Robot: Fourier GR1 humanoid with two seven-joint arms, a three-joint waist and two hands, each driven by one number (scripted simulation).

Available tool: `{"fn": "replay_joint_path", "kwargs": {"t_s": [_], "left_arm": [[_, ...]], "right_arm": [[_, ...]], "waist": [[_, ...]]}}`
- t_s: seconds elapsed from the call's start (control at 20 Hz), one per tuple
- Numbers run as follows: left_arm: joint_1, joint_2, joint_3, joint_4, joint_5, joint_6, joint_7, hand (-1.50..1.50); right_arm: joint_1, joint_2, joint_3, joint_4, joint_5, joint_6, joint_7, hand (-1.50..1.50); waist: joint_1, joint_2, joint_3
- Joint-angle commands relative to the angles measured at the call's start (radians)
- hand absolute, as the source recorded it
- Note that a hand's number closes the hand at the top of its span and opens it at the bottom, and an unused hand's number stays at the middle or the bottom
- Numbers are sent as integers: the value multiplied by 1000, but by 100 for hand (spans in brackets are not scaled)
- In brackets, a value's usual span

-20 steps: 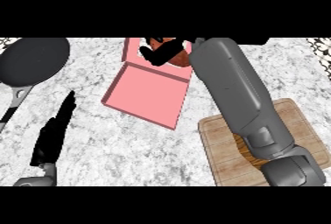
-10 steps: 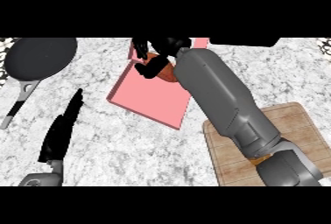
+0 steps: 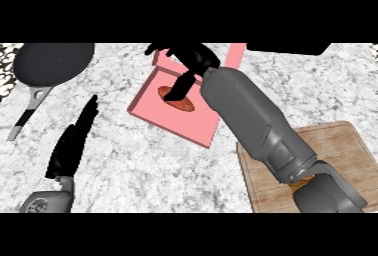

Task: Pick the sweet potato from the cutting board and place it in the cardboard box

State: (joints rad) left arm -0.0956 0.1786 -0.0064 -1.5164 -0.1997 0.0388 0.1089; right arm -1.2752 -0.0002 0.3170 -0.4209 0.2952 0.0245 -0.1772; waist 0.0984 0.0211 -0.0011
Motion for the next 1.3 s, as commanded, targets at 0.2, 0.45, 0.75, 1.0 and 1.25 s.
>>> {"fn": "replay_joint_path", "kwargs": {"t_s": [0.2,0.45,0.75,1.0,1.25], "left_arm": [[37,8,7,-5,4,-9,-26,0],[2,11,16,-8,-9,7,14,0],[47,-6,25,6,-1,18,-49,0],[30,14,30,-23,13,-10,-13,0],[24,-9,4,-29,-7,2,-5,0]], "right_arm": [[-10,0,-156,4,-258,-126,-18,-150],[-53,-29,-309,60,-364,-38,-89,-150],[-70,-169,-414,139,-410,-87,-107,-150],[-23,-337,-453,201,-428,63,-167,-150],[-2,-441,-467,230,-427,185,-217,-150]], "waist": [[-2,1,1],[-35,3,2],[-38,4,1],[-25,14,3],[-18,18,3]]}}
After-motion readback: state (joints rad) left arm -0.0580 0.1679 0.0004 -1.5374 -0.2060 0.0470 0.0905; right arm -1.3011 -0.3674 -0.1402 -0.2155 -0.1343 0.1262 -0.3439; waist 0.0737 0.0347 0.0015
